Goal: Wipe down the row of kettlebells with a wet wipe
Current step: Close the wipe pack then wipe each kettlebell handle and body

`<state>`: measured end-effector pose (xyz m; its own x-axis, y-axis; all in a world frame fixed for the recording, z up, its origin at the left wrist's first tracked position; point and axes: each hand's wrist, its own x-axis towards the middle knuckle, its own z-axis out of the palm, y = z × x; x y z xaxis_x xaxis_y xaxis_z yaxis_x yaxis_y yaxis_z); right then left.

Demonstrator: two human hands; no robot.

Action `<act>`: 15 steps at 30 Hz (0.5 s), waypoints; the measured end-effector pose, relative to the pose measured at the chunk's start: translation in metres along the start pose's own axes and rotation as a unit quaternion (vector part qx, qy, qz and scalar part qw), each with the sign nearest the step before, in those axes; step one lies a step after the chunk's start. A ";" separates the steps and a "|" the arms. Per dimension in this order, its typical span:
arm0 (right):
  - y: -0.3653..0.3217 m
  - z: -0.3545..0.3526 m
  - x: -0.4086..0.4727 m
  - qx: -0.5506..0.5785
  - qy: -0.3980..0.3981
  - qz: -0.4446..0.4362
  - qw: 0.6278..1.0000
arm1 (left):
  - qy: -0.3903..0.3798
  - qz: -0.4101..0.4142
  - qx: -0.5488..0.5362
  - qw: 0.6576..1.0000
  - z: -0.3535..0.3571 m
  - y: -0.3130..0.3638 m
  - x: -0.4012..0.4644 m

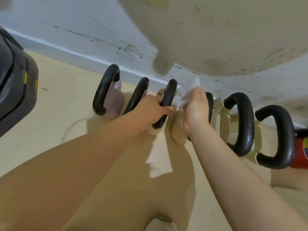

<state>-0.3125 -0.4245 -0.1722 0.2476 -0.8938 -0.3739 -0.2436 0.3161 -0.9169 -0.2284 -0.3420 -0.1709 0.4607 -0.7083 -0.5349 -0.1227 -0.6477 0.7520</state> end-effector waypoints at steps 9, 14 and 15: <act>-0.011 -0.003 0.034 -0.510 -0.296 -0.471 0.656 | 0.012 0.012 -0.053 0.998 0.001 -0.023 -0.026; -0.018 0.015 0.033 -0.533 -0.333 -0.516 0.582 | 0.001 0.015 -0.088 0.996 -0.001 -0.031 -0.027; -0.013 0.012 0.028 -0.515 -0.359 -0.545 0.555 | 0.000 0.012 -0.101 0.995 -0.001 -0.033 -0.028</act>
<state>-0.2907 -0.4496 -0.1720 0.9946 0.1000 0.0271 0.1035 -0.9688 -0.2252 -0.2360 -0.3001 -0.1801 0.4602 -0.7224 -0.5161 0.0462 -0.5610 0.8265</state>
